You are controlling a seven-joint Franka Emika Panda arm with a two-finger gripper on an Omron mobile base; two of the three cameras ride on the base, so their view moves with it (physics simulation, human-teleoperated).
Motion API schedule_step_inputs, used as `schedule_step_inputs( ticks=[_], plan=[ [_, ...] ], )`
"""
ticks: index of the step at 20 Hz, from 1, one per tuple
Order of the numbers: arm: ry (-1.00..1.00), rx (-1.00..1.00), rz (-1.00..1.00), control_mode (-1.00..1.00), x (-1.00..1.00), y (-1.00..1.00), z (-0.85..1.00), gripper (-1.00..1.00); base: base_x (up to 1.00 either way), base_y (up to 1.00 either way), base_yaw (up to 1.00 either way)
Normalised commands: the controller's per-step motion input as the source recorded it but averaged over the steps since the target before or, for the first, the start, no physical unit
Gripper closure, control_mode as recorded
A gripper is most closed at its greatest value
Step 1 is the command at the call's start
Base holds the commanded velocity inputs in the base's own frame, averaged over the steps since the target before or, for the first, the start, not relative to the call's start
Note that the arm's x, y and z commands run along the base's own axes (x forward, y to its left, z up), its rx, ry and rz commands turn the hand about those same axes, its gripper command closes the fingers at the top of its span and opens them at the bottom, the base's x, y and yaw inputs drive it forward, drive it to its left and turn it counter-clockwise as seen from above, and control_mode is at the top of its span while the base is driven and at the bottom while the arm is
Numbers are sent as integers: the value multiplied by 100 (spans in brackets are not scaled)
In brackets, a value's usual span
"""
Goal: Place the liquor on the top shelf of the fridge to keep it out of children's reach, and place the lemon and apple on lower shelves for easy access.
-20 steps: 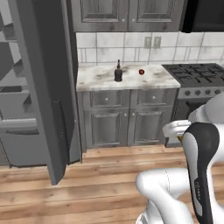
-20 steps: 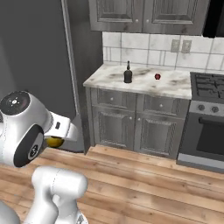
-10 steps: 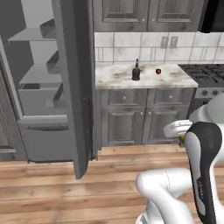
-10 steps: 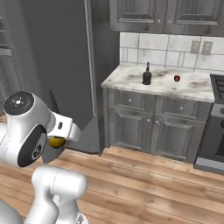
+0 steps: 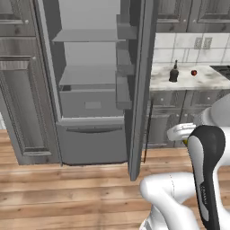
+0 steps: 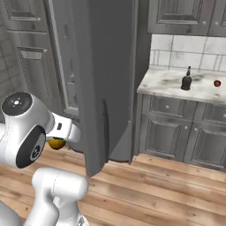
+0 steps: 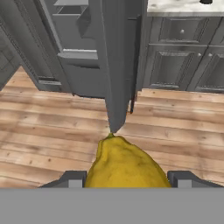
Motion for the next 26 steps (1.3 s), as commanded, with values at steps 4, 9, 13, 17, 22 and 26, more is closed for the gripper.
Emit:
schedule_step_inputs(
  ticks=[4,9,13,17,22,26],
  plan=[
    [0,0,0,100,0,0,0,100,0,100,0],
    [0,0,0,100,0,0,0,100,0,99,0],
    [0,0,0,100,0,0,0,100,9,62,0],
    [0,0,0,100,0,0,0,100,24,15,-5],
    [0,0,0,100,0,0,0,100,41,0,-8],
    [0,0,0,100,0,0,0,100,47,0,-8]
  ],
)
